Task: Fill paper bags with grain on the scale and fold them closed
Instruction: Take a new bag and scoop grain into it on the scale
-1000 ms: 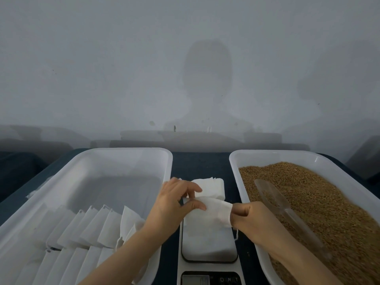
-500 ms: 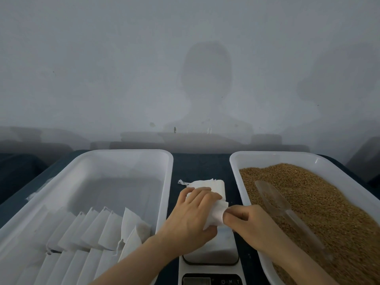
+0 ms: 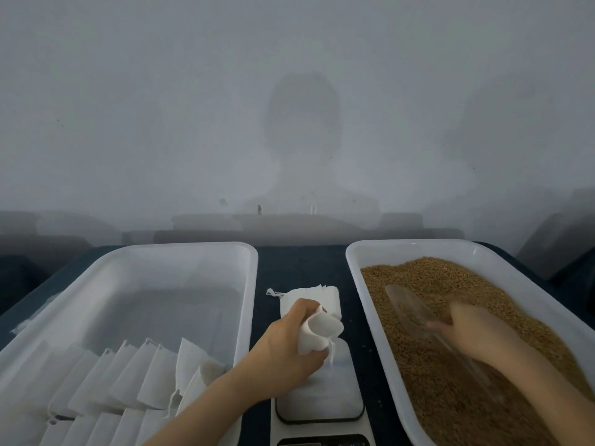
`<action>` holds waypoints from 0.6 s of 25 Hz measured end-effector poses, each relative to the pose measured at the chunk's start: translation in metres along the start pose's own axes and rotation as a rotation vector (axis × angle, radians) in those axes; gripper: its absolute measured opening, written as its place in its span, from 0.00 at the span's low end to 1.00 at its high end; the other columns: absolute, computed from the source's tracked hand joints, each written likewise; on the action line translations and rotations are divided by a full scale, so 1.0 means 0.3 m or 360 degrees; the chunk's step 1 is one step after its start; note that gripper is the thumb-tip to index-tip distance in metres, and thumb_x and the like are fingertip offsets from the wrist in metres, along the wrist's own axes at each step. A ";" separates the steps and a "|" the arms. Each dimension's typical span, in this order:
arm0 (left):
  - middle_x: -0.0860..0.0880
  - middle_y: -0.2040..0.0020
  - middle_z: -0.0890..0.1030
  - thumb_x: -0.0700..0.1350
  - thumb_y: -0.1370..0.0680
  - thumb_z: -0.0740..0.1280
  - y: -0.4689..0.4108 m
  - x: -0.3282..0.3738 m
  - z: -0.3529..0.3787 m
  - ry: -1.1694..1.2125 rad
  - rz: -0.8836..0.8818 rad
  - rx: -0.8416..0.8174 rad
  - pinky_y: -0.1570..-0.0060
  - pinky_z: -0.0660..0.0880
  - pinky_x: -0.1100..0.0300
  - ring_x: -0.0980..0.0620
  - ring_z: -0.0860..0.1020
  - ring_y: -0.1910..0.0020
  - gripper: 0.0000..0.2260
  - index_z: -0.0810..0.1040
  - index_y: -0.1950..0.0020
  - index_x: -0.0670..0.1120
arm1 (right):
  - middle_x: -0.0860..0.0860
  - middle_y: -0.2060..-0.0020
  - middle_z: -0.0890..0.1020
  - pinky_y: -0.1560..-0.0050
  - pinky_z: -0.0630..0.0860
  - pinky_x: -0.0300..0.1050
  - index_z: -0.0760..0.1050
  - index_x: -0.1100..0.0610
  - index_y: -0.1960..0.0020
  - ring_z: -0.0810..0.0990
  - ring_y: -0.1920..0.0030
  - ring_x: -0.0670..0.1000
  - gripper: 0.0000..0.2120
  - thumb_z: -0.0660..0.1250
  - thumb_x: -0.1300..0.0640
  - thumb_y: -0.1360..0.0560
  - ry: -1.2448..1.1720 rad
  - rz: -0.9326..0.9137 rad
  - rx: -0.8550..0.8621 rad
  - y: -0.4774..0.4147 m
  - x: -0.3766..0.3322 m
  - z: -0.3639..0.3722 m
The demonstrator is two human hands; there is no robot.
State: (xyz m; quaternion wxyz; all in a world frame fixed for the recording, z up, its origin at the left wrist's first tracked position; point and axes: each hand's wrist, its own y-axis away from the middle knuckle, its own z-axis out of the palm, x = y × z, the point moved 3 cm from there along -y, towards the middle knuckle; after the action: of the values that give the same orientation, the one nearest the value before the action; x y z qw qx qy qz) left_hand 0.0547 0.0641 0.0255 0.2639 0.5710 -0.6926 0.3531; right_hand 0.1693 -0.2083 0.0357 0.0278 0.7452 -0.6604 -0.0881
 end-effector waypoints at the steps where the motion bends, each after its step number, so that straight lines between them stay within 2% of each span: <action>1: 0.57 0.45 0.75 0.47 0.24 0.68 -0.003 0.000 -0.003 0.0054 -0.0008 -0.0014 0.54 0.74 0.69 0.55 0.77 0.50 0.19 0.64 0.39 0.57 | 0.46 0.61 0.78 0.62 0.78 0.38 0.72 0.53 0.52 0.79 0.63 0.43 0.15 0.61 0.41 0.24 0.0059 0.0018 -0.0086 -0.013 0.012 0.027; 5: 0.59 0.47 0.75 0.47 0.25 0.67 0.001 -0.004 -0.004 0.0177 -0.0046 -0.0126 0.56 0.72 0.69 0.55 0.76 0.51 0.17 0.66 0.40 0.58 | 0.47 0.63 0.78 0.66 0.74 0.38 0.71 0.51 0.58 0.78 0.64 0.45 0.10 0.61 0.46 0.22 -0.0001 0.0013 -0.0050 -0.039 0.007 0.058; 9: 0.62 0.47 0.75 0.52 0.27 0.69 0.006 -0.011 -0.001 0.0211 -0.0131 -0.0203 0.57 0.74 0.69 0.58 0.77 0.49 0.17 0.67 0.42 0.65 | 0.48 0.64 0.77 0.67 0.73 0.40 0.71 0.52 0.62 0.77 0.65 0.46 0.14 0.57 0.49 0.21 0.0045 0.0062 0.0133 -0.026 -0.003 0.012; 13: 0.63 0.43 0.73 0.54 0.26 0.70 0.000 -0.014 0.008 0.0105 -0.0189 -0.0256 0.53 0.75 0.70 0.57 0.75 0.46 0.21 0.65 0.38 0.65 | 0.48 0.62 0.75 0.54 0.79 0.49 0.74 0.52 0.55 0.78 0.61 0.50 0.10 0.58 0.49 0.22 0.0198 0.0085 0.0217 -0.009 -0.025 -0.024; 15: 0.61 0.41 0.73 0.54 0.26 0.70 -0.001 -0.014 0.010 0.0087 -0.0185 -0.0275 0.52 0.74 0.71 0.56 0.75 0.45 0.22 0.65 0.37 0.64 | 0.49 0.60 0.74 0.53 0.78 0.48 0.74 0.54 0.51 0.78 0.59 0.51 0.10 0.57 0.50 0.21 0.0219 0.0069 0.0216 -0.022 -0.064 -0.020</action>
State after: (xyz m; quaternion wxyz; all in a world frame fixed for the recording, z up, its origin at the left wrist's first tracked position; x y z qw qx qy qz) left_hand 0.0561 0.0642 0.0206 0.3509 0.5755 -0.6787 0.2915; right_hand 0.1745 -0.1890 0.0425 0.0246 0.7352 -0.6773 0.0089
